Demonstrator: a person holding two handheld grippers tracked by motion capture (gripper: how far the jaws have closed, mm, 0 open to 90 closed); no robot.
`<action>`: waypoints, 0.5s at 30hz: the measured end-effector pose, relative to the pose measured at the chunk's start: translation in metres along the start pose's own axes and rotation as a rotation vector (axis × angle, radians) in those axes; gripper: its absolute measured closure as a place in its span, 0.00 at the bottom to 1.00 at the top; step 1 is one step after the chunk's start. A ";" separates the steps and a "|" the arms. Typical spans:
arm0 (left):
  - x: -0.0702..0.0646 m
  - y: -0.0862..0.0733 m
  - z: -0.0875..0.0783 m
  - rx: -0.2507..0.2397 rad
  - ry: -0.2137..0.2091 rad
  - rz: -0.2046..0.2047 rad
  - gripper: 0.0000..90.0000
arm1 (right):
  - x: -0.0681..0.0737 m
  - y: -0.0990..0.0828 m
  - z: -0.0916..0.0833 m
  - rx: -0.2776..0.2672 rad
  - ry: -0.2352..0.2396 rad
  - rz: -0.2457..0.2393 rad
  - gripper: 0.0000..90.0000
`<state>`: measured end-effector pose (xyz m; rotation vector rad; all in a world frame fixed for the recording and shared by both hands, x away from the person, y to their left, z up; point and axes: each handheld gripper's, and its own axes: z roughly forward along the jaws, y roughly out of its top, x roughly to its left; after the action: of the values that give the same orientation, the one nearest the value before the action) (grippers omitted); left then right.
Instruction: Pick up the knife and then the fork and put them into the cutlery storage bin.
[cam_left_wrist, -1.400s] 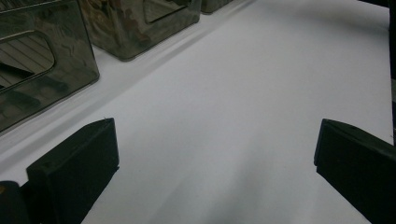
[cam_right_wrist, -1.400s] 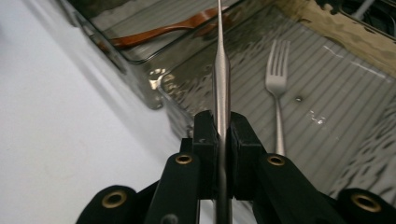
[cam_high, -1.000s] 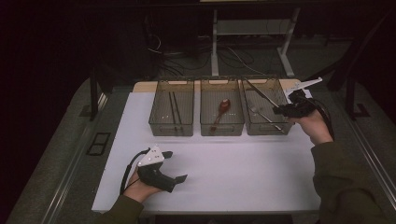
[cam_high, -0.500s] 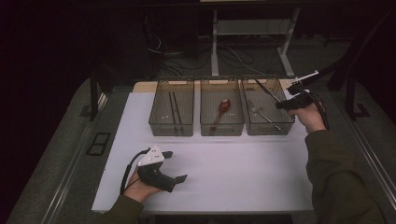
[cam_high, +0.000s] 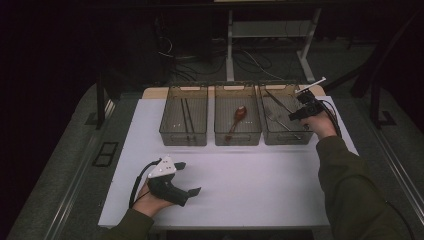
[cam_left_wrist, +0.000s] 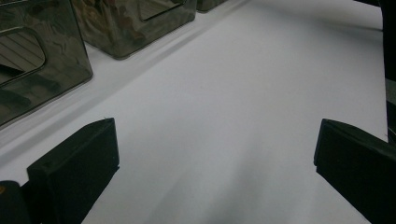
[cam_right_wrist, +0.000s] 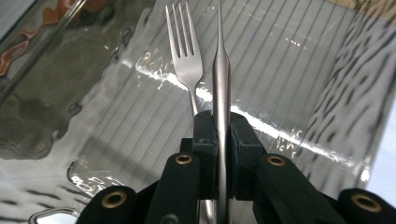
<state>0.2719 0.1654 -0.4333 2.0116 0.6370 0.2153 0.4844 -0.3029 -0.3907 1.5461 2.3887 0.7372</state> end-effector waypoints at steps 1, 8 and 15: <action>0.000 0.000 0.000 0.000 0.000 0.000 0.00 | 0.001 0.001 0.001 0.005 -0.001 0.000 0.91; 0.000 0.000 0.001 -0.001 -0.005 0.000 0.00 | 0.005 0.003 0.009 0.046 0.006 0.001 0.91; -0.001 0.000 0.001 0.001 -0.008 0.001 0.00 | 0.005 0.002 0.012 0.067 0.000 -0.007 0.90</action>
<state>0.2717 0.1643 -0.4339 2.0128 0.6316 0.2073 0.4891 -0.2937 -0.3993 1.5618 2.4411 0.6626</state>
